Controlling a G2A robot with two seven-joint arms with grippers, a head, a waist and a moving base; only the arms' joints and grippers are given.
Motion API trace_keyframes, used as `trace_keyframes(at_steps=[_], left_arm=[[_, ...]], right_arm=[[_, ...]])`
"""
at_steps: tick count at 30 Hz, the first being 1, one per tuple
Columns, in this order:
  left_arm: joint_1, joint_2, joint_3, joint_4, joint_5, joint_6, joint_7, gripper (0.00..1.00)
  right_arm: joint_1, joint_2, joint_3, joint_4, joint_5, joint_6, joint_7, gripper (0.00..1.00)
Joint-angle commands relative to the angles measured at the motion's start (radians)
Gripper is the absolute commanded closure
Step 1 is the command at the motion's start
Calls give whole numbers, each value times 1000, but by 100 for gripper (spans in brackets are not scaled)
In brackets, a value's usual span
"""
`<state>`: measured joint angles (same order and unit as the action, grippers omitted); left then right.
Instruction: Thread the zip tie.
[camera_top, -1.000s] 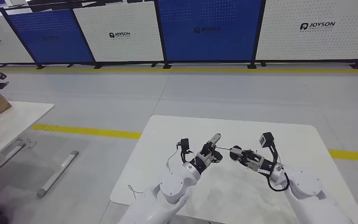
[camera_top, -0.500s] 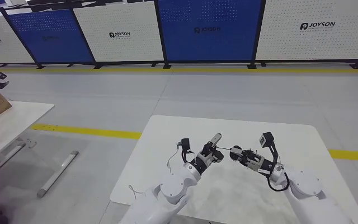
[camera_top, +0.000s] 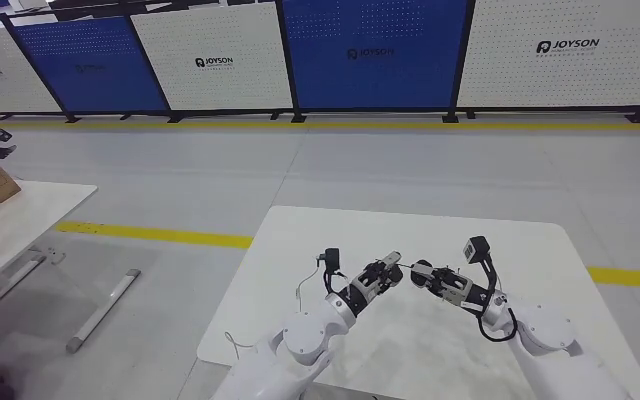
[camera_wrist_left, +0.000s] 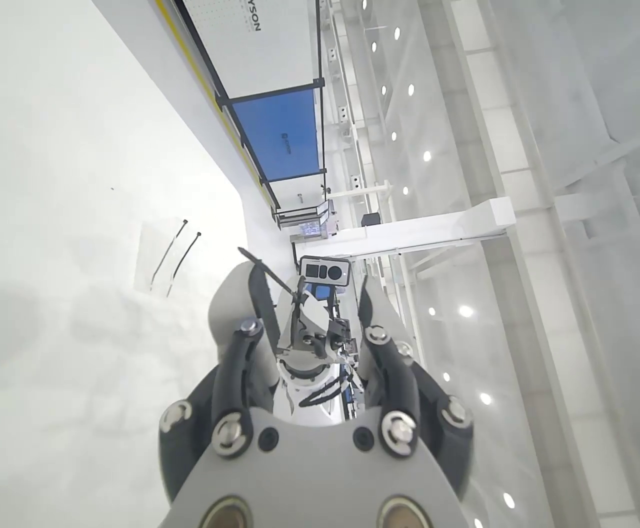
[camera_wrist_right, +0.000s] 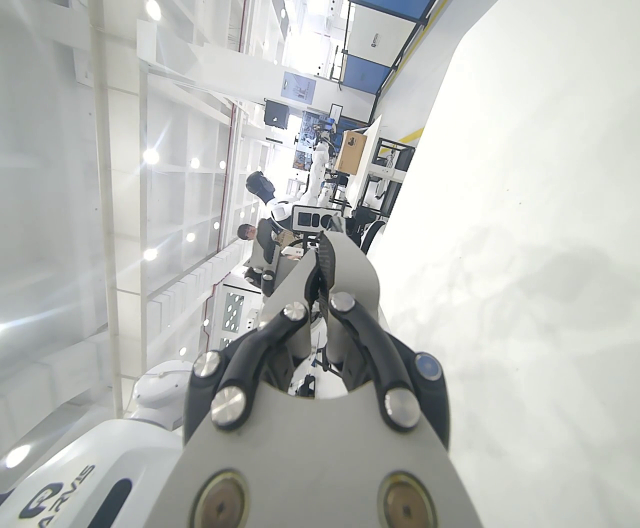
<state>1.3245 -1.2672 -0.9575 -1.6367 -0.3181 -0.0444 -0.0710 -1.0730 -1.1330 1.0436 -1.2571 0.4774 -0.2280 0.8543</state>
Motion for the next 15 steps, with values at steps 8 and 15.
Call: trace_keyframes(at_steps=[8,15], left_arm=[[6,-1,6,0,33,1,-24,54],[-2,-6,10,9,33,12,-15,31]], right_arm=[[0,0,0,0,0,0,0,100],[0,0,0,0,0,0,0,100]])
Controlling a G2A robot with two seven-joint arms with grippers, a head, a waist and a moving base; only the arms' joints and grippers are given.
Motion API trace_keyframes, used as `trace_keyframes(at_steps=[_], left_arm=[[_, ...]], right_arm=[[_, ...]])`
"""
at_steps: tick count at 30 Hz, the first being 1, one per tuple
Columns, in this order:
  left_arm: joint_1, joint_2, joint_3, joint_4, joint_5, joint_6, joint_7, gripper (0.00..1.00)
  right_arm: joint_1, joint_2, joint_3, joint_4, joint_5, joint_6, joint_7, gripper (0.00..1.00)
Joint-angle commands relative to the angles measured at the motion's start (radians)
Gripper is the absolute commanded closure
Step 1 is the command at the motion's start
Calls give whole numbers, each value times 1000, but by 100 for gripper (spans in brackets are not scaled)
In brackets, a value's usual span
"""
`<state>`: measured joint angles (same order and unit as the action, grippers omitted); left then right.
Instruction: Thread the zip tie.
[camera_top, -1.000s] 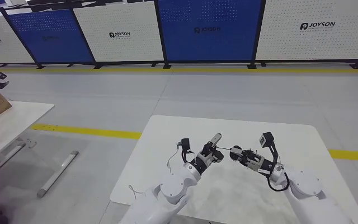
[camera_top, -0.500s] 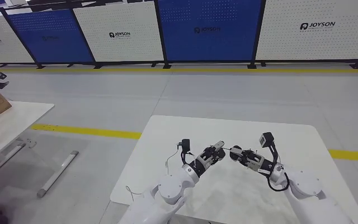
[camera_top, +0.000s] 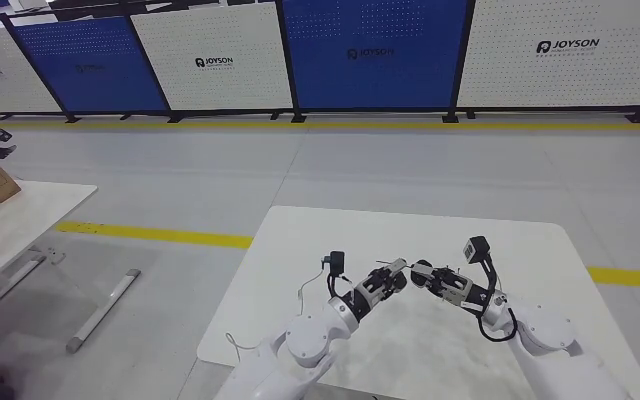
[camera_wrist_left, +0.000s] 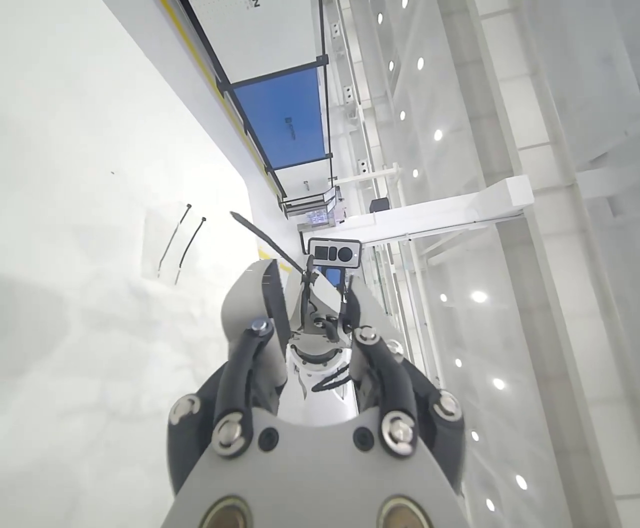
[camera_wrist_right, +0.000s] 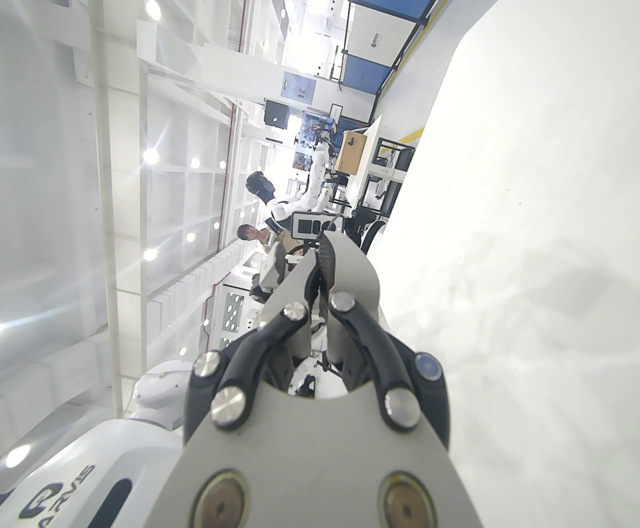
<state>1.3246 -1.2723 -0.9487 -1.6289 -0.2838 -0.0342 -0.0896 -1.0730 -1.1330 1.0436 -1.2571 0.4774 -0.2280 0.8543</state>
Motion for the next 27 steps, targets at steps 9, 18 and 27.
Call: trace_keyframes(at_steps=[9,18,27], left_arm=[[-21,-12,10,22,-5,11,40,58],[-17,-15,6,31,-1,8,33,69],[-4,-15,3,19,24,9,15,69]], right_arm=[[0,0,0,0,0,0,0,100],[0,0,0,0,0,0,0,100],[0,0,0,0,0,0,0,100]])
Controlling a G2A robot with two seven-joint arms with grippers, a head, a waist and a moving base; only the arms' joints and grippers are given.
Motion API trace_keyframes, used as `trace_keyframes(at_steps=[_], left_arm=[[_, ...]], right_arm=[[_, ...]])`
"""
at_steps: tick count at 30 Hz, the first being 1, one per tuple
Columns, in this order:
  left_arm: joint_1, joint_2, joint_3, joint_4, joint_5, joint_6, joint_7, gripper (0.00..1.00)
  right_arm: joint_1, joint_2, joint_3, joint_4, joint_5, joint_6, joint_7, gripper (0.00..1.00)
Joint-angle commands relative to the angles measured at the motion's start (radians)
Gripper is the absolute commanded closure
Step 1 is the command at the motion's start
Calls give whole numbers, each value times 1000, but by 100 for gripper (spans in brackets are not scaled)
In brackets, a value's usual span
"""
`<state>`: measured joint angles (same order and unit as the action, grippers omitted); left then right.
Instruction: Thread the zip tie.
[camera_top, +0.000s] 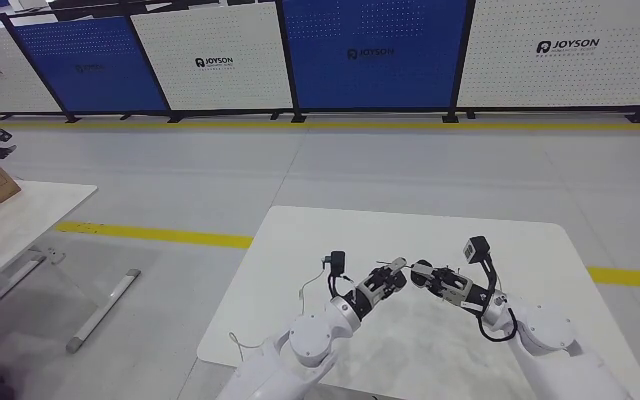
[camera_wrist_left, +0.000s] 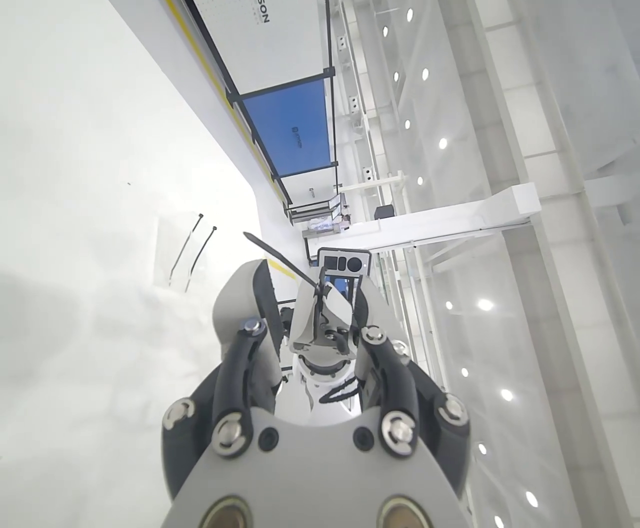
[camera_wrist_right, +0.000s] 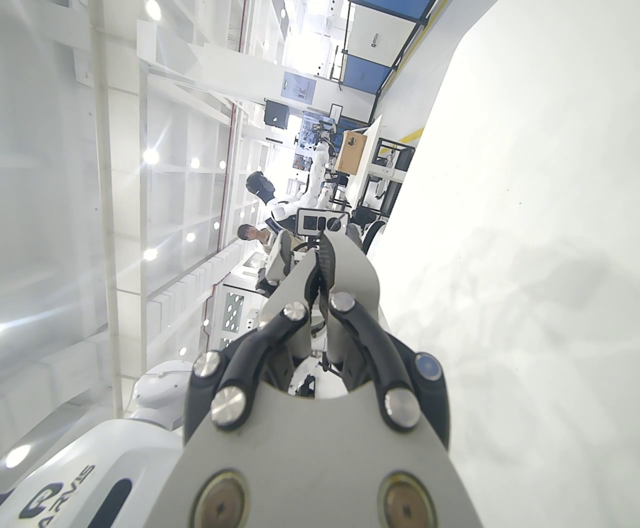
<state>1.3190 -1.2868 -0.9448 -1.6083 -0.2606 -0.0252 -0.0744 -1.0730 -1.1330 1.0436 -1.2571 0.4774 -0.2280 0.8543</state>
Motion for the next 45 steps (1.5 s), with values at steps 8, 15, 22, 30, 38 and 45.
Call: trace_keyframes(at_steps=[8,15,22,30,38,45], left_arm=[[1,-3,-2,0,3,1,-2,76],[-3,-6,-2,5,2,2,0,77],[-5,-9,-2,9,4,3,-3,100],[-4,-12,-4,12,4,0,-6,100],[0,-13,-7,9,17,-4,-12,100],[5,-14,-10,3,18,-2,-5,5]], right_arm=[[0,0,0,0,0,0,0,100],[0,0,0,0,0,0,0,100],[0,0,0,0,0,0,0,100],[0,0,0,0,0,0,0,100],[0,0,0,0,0,0,0,100],[0,0,0,0,0,0,0,100]])
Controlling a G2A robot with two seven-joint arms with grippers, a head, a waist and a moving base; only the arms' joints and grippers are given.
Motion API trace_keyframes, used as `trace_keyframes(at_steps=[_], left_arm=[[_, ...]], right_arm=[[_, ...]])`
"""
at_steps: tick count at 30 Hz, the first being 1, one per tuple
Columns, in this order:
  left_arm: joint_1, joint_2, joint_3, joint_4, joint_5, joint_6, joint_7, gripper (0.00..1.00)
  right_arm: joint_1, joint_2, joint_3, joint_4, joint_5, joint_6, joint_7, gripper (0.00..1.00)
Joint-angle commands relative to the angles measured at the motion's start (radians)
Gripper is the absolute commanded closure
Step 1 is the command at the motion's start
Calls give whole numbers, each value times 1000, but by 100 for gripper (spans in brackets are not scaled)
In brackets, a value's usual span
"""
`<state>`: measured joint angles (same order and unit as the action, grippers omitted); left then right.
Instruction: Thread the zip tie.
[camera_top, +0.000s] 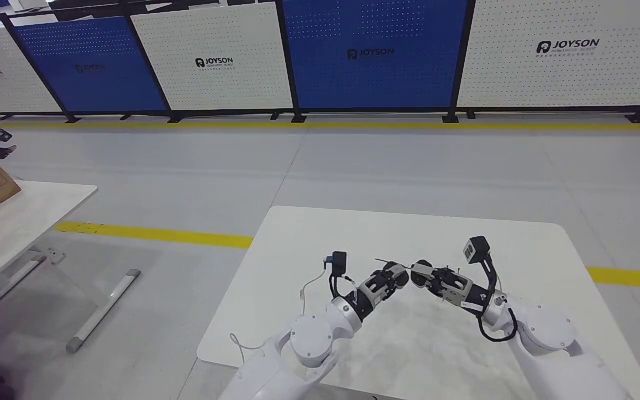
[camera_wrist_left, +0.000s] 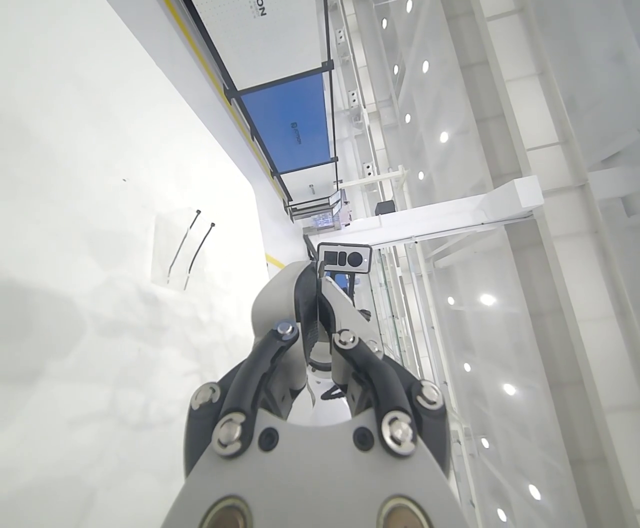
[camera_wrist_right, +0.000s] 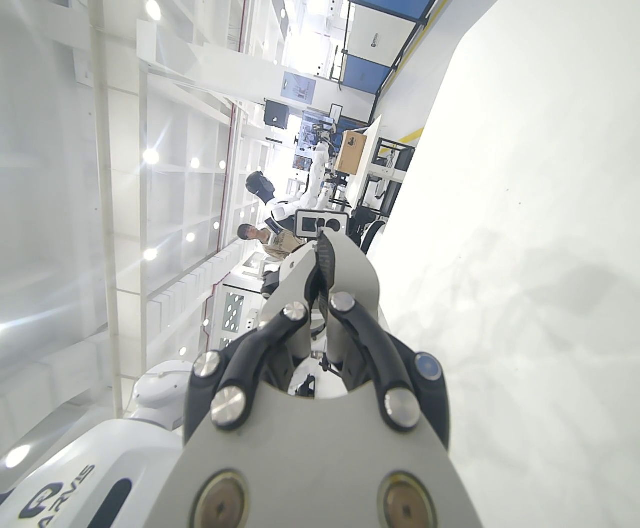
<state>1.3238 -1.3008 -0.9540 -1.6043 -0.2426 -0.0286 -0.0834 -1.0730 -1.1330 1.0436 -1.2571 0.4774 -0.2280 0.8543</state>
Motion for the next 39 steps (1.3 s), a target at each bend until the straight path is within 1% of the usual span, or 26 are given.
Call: trace_keyframes(at_steps=[1,4,5,8,12,13,15,19,20,34,35,36,37,38,39], left_arm=[[1,-1,-1,-2,-1,3,8,0],[-1,-2,-3,-2,0,5,12,0],[-1,-2,-3,-1,0,5,12,8],[-2,-3,-5,1,1,4,15,51],[-4,-4,-5,4,7,3,13,58],[-4,-5,-5,5,8,2,12,64],[-4,-5,-6,6,11,0,11,69],[-3,-6,-7,5,14,-3,7,91],[-2,-6,-7,5,14,-4,5,100],[0,-8,-11,3,25,-3,-5,100],[0,-8,-11,3,26,-3,-5,100],[0,-8,-11,4,26,-3,-6,100],[0,-8,-11,4,27,-3,-6,100],[1,-8,-11,4,28,-3,-7,100],[1,-8,-11,4,29,-3,-7,100]], right_arm=[[0,0,0,0,0,0,0,100],[0,0,0,0,0,0,0,100],[0,0,0,0,0,0,0,100],[0,0,0,0,0,0,0,100],[0,0,0,0,0,0,0,100],[0,0,0,0,0,0,0,100],[0,0,0,0,0,0,0,100],[0,0,0,0,0,0,0,100],[0,0,0,0,0,0,0,100],[0,0,0,0,0,0,0,100],[-4,0,0,-4,-2,2,-9,95],[-9,0,0,-13,-6,4,-17,73],[-13,0,2,-21,-10,6,-18,49],[-17,1,5,-28,-14,9,-16,0],[-20,1,8,-33,-16,12,-14,0]])
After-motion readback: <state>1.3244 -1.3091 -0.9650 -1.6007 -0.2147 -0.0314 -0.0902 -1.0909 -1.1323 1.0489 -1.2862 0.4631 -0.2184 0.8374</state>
